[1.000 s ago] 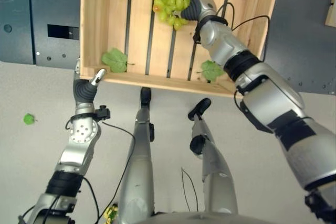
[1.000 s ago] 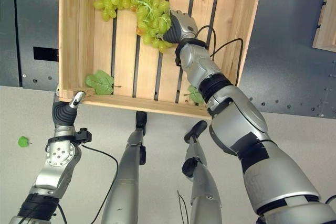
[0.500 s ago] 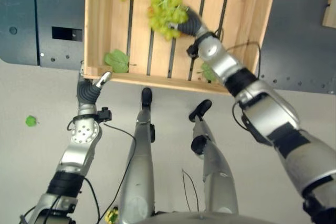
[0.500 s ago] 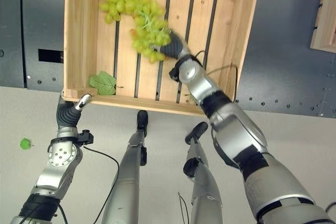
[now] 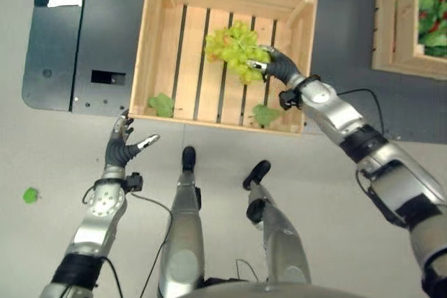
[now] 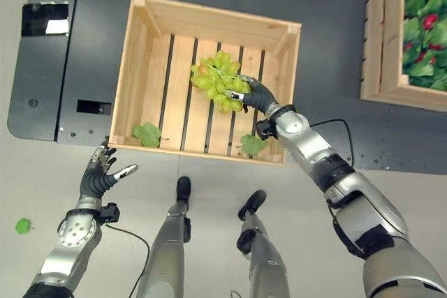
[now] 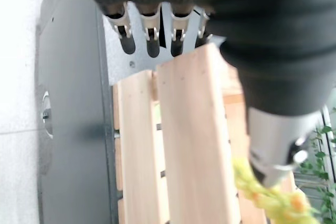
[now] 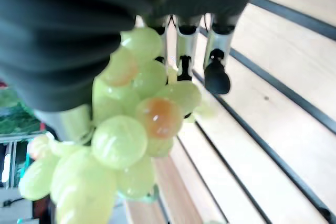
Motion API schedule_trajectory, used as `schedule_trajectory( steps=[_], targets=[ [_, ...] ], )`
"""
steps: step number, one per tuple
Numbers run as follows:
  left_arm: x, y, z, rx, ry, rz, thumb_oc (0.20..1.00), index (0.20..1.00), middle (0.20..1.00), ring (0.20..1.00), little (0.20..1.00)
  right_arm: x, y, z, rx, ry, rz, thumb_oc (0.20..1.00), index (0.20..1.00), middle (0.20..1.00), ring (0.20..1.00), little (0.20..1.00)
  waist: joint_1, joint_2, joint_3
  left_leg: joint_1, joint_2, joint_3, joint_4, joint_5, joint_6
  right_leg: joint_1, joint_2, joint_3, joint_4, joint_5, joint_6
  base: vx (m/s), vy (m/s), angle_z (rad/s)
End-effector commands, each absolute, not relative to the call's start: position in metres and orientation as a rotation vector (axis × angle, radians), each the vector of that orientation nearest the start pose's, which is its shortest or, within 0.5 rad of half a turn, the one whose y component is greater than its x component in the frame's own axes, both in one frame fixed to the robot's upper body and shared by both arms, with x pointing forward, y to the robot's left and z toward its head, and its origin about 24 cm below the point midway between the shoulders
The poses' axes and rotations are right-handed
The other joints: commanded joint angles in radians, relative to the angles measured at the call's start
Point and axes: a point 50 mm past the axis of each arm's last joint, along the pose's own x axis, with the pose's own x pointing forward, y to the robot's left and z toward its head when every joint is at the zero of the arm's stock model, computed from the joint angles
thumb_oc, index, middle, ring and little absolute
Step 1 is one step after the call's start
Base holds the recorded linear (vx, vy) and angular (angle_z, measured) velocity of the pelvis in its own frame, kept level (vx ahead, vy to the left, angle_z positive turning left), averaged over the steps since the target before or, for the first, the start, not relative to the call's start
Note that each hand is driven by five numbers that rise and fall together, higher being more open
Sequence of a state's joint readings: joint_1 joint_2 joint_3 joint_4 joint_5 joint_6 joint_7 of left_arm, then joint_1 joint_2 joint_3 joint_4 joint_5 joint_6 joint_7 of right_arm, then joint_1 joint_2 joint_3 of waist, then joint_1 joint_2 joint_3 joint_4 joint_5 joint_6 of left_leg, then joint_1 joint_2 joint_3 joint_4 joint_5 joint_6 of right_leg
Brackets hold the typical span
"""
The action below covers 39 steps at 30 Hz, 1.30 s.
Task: Pick up the fruits from the basket on one side to the basket on the other side
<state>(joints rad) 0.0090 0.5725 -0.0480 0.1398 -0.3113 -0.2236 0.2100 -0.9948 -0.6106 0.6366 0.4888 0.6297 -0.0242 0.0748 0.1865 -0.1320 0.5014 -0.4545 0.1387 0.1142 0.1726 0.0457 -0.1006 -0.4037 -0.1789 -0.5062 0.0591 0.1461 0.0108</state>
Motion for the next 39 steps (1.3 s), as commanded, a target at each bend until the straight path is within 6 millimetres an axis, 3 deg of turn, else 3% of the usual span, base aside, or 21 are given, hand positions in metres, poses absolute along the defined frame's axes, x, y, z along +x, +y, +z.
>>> schedule_trajectory(
  steps=[1,6,14,17,25,34,39],
  targets=[
    [0.244,0.267,0.079,0.265,-0.170,0.155,1.000,1.000,1.000,1.000,1.000,0.368,-0.121,0.263,-0.289,-0.457,0.558,0.200,0.200,0.200,0.200,0.200,0.040,-0.010,0.019,0.126,-0.081,0.043,-0.096,0.000,0.017,0.078,-0.070,-0.025,0.078,-0.029,0.177,0.00,0.000,0.00],
    [0.244,0.270,0.076,0.252,-0.158,0.162,1.000,1.000,1.000,1.000,1.000,0.365,-0.130,0.259,-0.299,-0.444,0.561,0.200,0.200,0.200,0.200,0.200,0.042,-0.004,0.018,0.190,-0.081,0.047,-0.111,0.001,0.015,0.141,-0.071,-0.028,0.066,-0.029,0.179,0.01,-0.007,-0.02],
    [0.238,0.274,0.079,0.291,-0.164,0.142,1.000,1.000,1.000,1.000,1.000,0.343,-0.143,0.263,-0.427,-0.429,0.677,0.200,0.200,0.200,0.200,0.200,0.028,-0.008,-0.068,0.255,-0.083,0.049,-0.123,-0.008,0.010,0.230,-0.067,-0.028,0.008,-0.022,0.188,0.05,-0.003,0.02],
    [0.237,0.274,0.081,0.320,-0.172,0.134,1.000,1.000,1.000,1.000,1.000,0.337,-0.142,0.266,-0.470,-0.430,0.714,0.200,0.200,0.200,0.200,0.200,0.020,-0.017,-0.080,0.252,-0.088,0.059,-0.122,0.010,0.020,0.231,-0.076,-0.039,-0.002,-0.004,0.176,-0.02,0.009,0.00],
    [0.234,0.286,0.112,0.497,-0.259,0.091,1.000,1.000,1.000,1.000,1.000,0.314,-0.151,0.272,-0.566,-0.411,0.819,0.200,0.200,0.200,0.200,0.200,-0.003,-0.034,-0.164,0.301,-0.082,0.066,-0.148,0.012,0.009,0.289,-0.066,-0.044,-0.035,-0.002,0.186,0.04,-0.005,0.00],
    [0.233,0.288,0.154,0.623,-0.387,0.041,1.000,1.000,1.000,1.000,1.000,0.294,-0.148,0.247,-0.520,-0.313,0.959,0.200,0.200,0.200,0.200,0.200,-0.025,-0.042,-0.277,0.377,-0.073,0.085,-0.172,0.000,0.003,0.368,-0.044,-0.044,-0.068,-0.013,0.190,0.04,-0.002,-0.01],
    [0.235,0.280,0.155,0.579,-0.404,0.000,1.000,1.000,1.000,1.000,1.000,0.289,-0.141,0.233,-0.499,-0.260,1.024,0.200,0.200,0.200,0.200,0.200,-0.032,-0.040,-0.309,0.407,-0.072,0.094,-0.179,-0.007,0.003,0.390,-0.040,-0.036,-0.080,-0.015,0.189,0.05,0.008,-0.05]
  ],
)
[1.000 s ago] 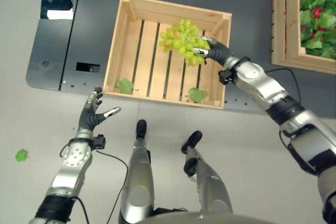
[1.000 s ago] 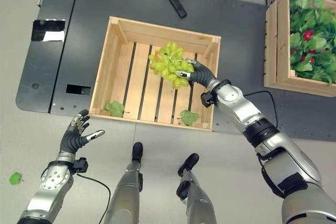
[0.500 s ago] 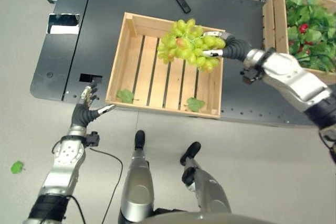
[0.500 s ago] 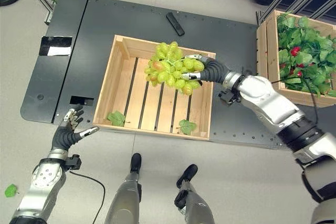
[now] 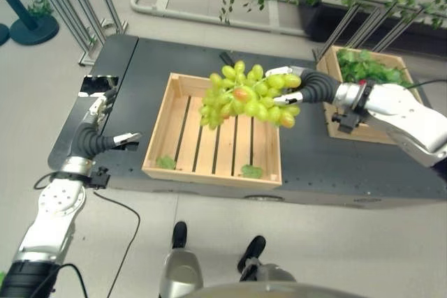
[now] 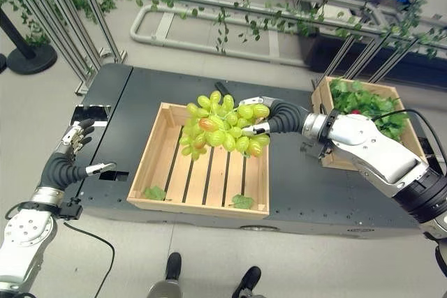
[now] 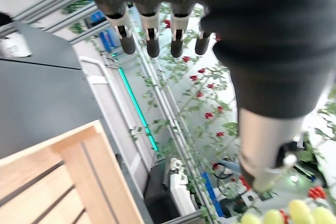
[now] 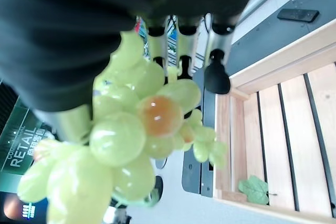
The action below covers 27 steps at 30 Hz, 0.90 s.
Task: Pick up the fruits from the basket on one side to the basket on the other side
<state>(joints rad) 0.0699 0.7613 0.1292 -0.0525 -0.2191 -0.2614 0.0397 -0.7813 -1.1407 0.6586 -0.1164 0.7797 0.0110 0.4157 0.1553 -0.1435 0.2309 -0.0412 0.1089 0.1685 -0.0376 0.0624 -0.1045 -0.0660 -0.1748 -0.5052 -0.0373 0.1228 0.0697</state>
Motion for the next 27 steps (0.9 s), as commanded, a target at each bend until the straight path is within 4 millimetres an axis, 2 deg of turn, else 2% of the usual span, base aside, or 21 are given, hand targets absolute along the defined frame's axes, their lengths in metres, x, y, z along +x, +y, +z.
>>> schedule_trajectory(
  steps=[1,4,5,6,7,8,10,11,14,22,27],
  targets=[
    [0.235,0.277,0.155,0.555,-0.407,-0.015,1.000,1.000,1.000,1.000,1.000,0.289,-0.139,0.230,-0.492,-0.247,1.039,0.200,0.200,0.200,0.200,0.200,-0.003,-0.027,-0.045,0.000,-0.041,0.041,0.029,-0.025,0.007,0.056,-0.045,-0.034,0.015,0.008,0.130,0.03,0.006,-0.03],
    [0.242,0.259,0.166,0.570,-0.435,-0.150,1.000,1.000,1.000,1.000,1.000,0.290,-0.123,0.227,-0.501,-0.233,1.105,0.200,0.200,0.200,0.200,0.200,-0.013,-0.021,-0.063,0.019,-0.040,0.049,0.023,-0.026,0.007,0.068,-0.038,-0.027,0.014,0.003,0.125,0.04,0.008,-0.09],
    [0.242,0.259,0.166,0.569,-0.435,-0.149,1.000,1.000,1.000,1.000,1.000,0.290,-0.123,0.227,-0.501,-0.233,1.105,0.200,0.200,0.200,0.200,0.200,-0.013,-0.021,-0.063,0.019,-0.040,0.049,0.023,-0.026,0.007,0.068,-0.038,-0.026,0.014,0.003,0.125,0.02,0.007,-0.05],
    [0.242,0.256,0.172,0.555,-0.443,-0.197,1.000,1.000,1.000,1.000,1.000,0.291,-0.120,0.227,-0.500,-0.233,1.113,0.200,0.200,0.200,0.200,0.200,-0.016,-0.018,-0.066,0.022,-0.040,0.050,0.022,-0.025,0.007,0.069,-0.037,-0.025,0.013,0.003,0.125,0.00,0.000,0.00],
    [0.247,0.253,0.172,0.475,-0.376,-0.307,1.000,1.000,1.000,1.000,1.000,0.290,-0.111,0.226,-0.509,-0.227,1.149,0.200,0.200,0.200,0.200,0.200,-0.027,-0.013,-0.073,0.030,-0.041,0.055,0.017,-0.024,0.009,0.072,-0.037,-0.018,0.013,0.007,0.125,0.02,0.013,-0.03],
    [0.247,0.253,0.172,0.475,-0.377,-0.307,1.000,1.000,1.000,1.000,1.000,0.290,-0.111,0.226,-0.510,-0.227,1.149,0.200,0.200,0.200,0.200,0.200,-0.027,-0.013,-0.073,0.031,-0.041,0.055,0.017,-0.024,0.009,0.072,-0.037,-0.017,0.012,0.007,0.125,0.03,0.010,-0.05],
    [0.251,0.247,0.182,0.510,-0.328,-0.433,1.000,1.000,1.000,1.000,1.000,0.292,-0.102,0.222,-0.502,-0.216,1.178,0.200,0.200,0.200,0.200,0.200,-0.037,-0.007,-0.078,0.043,-0.042,0.057,0.009,-0.020,0.011,0.079,-0.034,-0.015,0.013,0.009,0.125,0.03,0.006,-0.04],
    [0.251,0.247,0.182,0.510,-0.328,-0.434,1.000,1.000,1.000,1.000,1.000,0.292,-0.102,0.222,-0.502,-0.216,1.177,0.200,0.200,0.200,0.200,0.200,-0.037,-0.007,-0.078,0.044,-0.042,0.057,0.009,-0.020,0.011,0.079,-0.034,-0.015,0.013,0.009,0.125,0.04,0.007,-0.02],
    [0.259,0.239,0.194,0.641,-0.265,-0.567,1.000,1.000,1.000,1.000,1.000,0.293,-0.090,0.223,-0.499,-0.233,1.203,0.200,0.200,0.200,0.200,0.200,-0.053,-0.001,-0.085,0.054,-0.041,0.059,-0.001,-0.015,0.009,0.082,-0.029,-0.013,0.018,0.007,0.126,0.01,0.002,-0.02],
    [0.264,0.217,0.191,0.676,-0.187,-0.750,1.000,1.000,1.000,1.000,1.000,0.289,-0.071,0.220,-0.484,-0.246,1.275,0.200,0.200,0.200,0.200,0.200,-0.069,0.008,-0.091,0.066,-0.044,0.066,-0.007,-0.014,0.011,0.085,-0.030,-0.004,0.016,0.011,0.131,0.00,0.003,-0.02],
    [0.267,0.206,0.187,0.682,-0.150,-0.820,1.000,1.000,1.000,1.000,1.000,0.286,-0.063,0.227,-0.495,-0.286,1.301,0.200,0.200,0.200,0.200,0.200,-0.081,0.010,-0.101,0.073,-0.046,0.069,-0.008,-0.017,0.011,0.087,-0.029,0.003,0.017,0.010,0.132,0.01,0.009,-0.06]
  ],
)
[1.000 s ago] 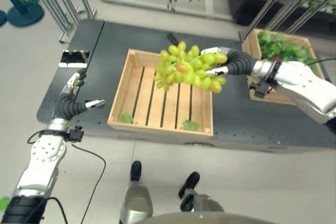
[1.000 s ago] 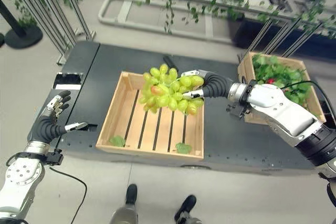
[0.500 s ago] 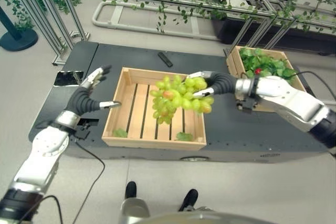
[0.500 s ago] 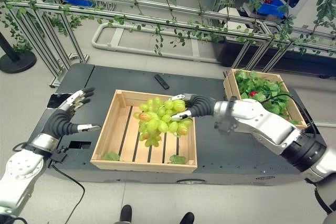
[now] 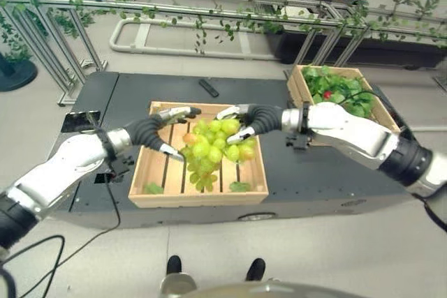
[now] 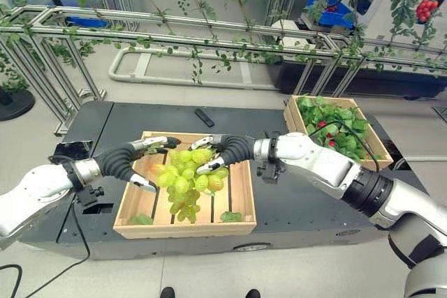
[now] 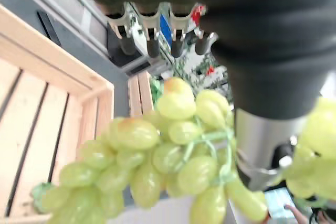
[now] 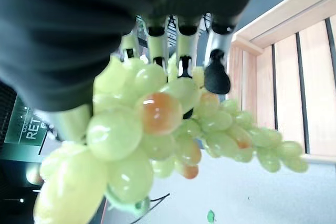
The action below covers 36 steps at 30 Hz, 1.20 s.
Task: Pick up the fruits from the basket on one side to the basket on the other side
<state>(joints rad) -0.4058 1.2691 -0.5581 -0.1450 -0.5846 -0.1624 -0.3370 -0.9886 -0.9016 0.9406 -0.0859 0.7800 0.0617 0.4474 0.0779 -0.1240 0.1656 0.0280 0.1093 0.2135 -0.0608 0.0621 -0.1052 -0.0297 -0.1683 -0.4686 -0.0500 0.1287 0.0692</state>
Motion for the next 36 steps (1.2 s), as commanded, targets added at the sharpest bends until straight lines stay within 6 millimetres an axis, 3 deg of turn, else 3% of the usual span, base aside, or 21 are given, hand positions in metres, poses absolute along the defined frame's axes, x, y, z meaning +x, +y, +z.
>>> schedule_trajectory(
  steps=[1,9,28,36],
  targets=[
    [0.267,0.206,0.187,0.682,-0.150,-0.820,1.000,1.000,1.000,1.000,1.000,0.286,-0.063,0.227,-0.495,-0.286,1.301,0.200,0.200,0.200,0.200,0.200,-0.003,-0.009,-0.036,0.004,-0.046,0.024,0.015,-0.017,0.012,0.050,-0.035,-0.033,0.029,0.004,0.132,0.00,0.000,0.00],
    [0.265,0.202,0.183,0.686,-0.090,-0.881,1.000,1.000,1.000,1.000,1.000,0.281,-0.059,0.244,-0.559,-0.359,1.317,0.200,0.200,0.200,0.200,0.200,-0.016,-0.007,-0.049,0.016,-0.047,0.031,0.015,-0.022,0.013,0.055,-0.030,-0.025,0.029,0.001,0.132,0.01,0.006,-0.05],
    [0.263,0.192,0.166,0.618,0.025,-0.985,1.000,1.000,1.000,1.000,1.000,0.283,-0.051,0.264,-0.533,-0.462,1.286,0.200,0.200,0.200,0.200,0.200,-0.034,-0.008,-0.076,0.031,-0.043,0.045,0.018,-0.030,0.015,0.066,-0.012,-0.013,0.029,-0.014,0.122,0.00,0.001,-0.03],
    [0.263,0.181,0.156,0.513,0.061,-1.030,1.000,1.000,1.000,1.000,1.000,0.289,-0.047,0.255,-0.473,-0.442,1.275,0.200,0.200,0.200,0.200,0.200,-0.041,-0.003,-0.080,0.031,-0.046,0.042,0.018,-0.032,0.018,0.065,-0.010,-0.010,0.026,-0.013,0.119,0.00,0.002,-0.02]
  ],
)
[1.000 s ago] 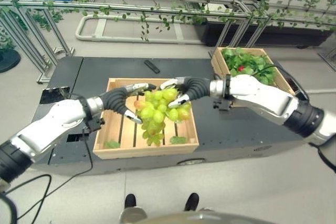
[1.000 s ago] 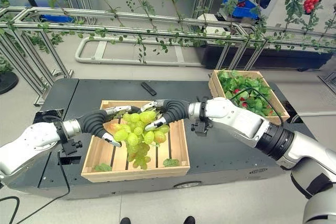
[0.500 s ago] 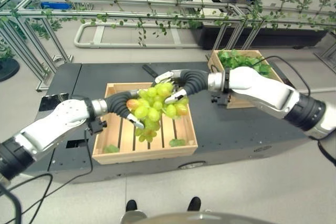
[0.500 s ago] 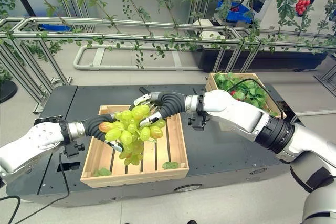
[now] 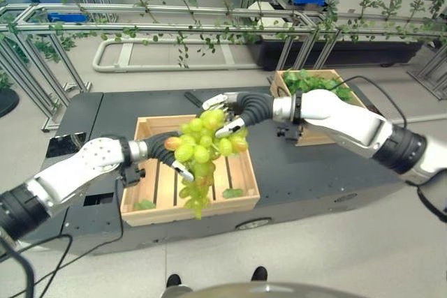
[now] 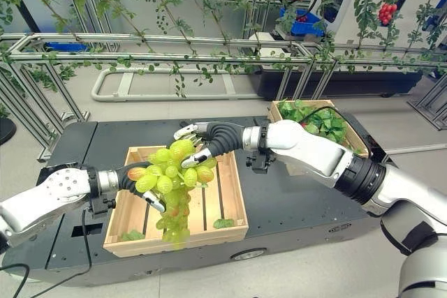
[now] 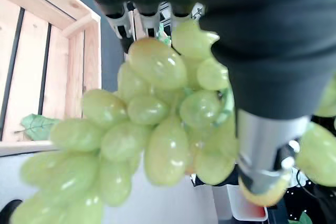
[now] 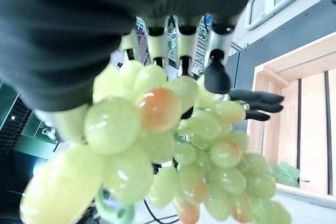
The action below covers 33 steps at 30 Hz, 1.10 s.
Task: Pick up the fruits from the basket on one side to the basket on the other side
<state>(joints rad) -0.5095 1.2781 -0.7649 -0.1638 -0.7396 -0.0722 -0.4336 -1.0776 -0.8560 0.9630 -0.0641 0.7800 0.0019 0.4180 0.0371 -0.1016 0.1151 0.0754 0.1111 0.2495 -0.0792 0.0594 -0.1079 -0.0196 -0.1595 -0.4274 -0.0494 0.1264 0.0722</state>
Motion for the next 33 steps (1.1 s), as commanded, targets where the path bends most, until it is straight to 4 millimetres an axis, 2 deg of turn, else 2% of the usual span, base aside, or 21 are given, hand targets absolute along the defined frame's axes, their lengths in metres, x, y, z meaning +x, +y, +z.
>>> schedule_trajectory(
  steps=[1,10,21,22,23,24,25,33],
  targets=[
    [0.263,0.181,0.156,0.514,0.062,-1.031,1.000,1.000,1.000,1.000,1.000,0.289,-0.047,0.255,-0.473,-0.443,1.274,0.200,0.200,0.200,0.200,0.200,0.001,-0.026,-0.030,-0.017,-0.048,0.006,0.037,-0.030,0.021,0.055,-0.019,-0.051,0.025,-0.011,0.116,0.00,0.000,0.00],
    [0.253,0.165,0.138,0.366,0.241,-1.174,1.000,1.000,1.000,1.000,1.000,0.301,-0.048,0.245,-0.428,-0.397,1.229,0.200,0.200,0.200,0.200,0.200,-0.009,-0.012,-0.025,-0.010,-0.054,0.006,0.036,-0.033,0.025,0.059,-0.021,-0.051,0.025,-0.009,0.118,0.00,0.000,0.00],
    [0.243,0.148,0.127,0.217,0.322,-1.257,1.000,1.000,1.000,1.000,1.000,0.307,-0.044,0.240,-0.376,-0.382,1.210,0.200,0.200,0.200,0.200,0.200,-0.010,-0.010,-0.022,-0.010,-0.057,0.003,0.036,-0.035,0.028,0.060,-0.021,-0.048,0.020,-0.008,0.119,0.00,0.000,0.00],
    [0.241,0.145,0.126,0.194,0.336,-1.268,0.940,0.940,0.940,0.940,0.940,0.308,-0.044,0.238,-0.368,-0.373,1.208,0.200,0.200,0.200,0.200,0.200,-0.010,-0.010,-0.021,-0.011,-0.057,0.003,0.037,-0.036,0.029,0.060,-0.022,-0.048,0.021,-0.008,0.118,0.00,0.000,0.00],
    [0.241,0.144,0.125,0.176,0.340,-1.271,0.536,0.536,0.536,0.536,0.536,0.309,-0.045,0.238,-0.362,-0.372,1.202,0.200,0.200,0.200,0.200,0.200,-0.009,-0.010,-0.020,-0.010,-0.057,0.003,0.037,-0.037,0.029,0.061,-0.022,-0.047,0.020,-0.009,0.118,0.00,0.000,0.00],
    [0.241,0.144,0.124,0.176,0.340,-1.271,0.536,0.536,0.536,0.536,0.536,0.309,-0.045,0.238,-0.362,-0.372,1.202,0.200,0.200,0.200,0.200,0.200,-0.009,-0.010,-0.020,-0.010,-0.057,0.003,0.037,-0.037,0.029,0.061,-0.022,-0.047,0.020,-0.009,0.118,0.00,0.000,0.00],
    [0.241,0.143,0.123,0.153,0.345,-1.272,0.200,0.200,0.200,0.200,0.200,0.310,-0.045,0.237,-0.354,-0.369,1.196,0.200,0.200,0.200,0.200,0.200,-0.010,-0.011,-0.017,-0.010,-0.058,0.003,0.038,-0.036,0.030,0.060,-0.022,-0.046,0.021,-0.009,0.117,0.00,0.000,0.00],
    [0.237,0.143,0.117,0.124,0.380,-1.277,0.200,0.200,0.200,0.200,0.200,0.313,-0.047,0.232,-0.344,-0.350,1.184,0.200,0.200,0.200,0.200,0.200,-0.012,-0.007,-0.010,-0.009,-0.059,0.002,0.041,-0.039,0.031,0.060,-0.022,-0.046,0.022,-0.011,0.116,0.00,0.000,0.00]
  ],
)
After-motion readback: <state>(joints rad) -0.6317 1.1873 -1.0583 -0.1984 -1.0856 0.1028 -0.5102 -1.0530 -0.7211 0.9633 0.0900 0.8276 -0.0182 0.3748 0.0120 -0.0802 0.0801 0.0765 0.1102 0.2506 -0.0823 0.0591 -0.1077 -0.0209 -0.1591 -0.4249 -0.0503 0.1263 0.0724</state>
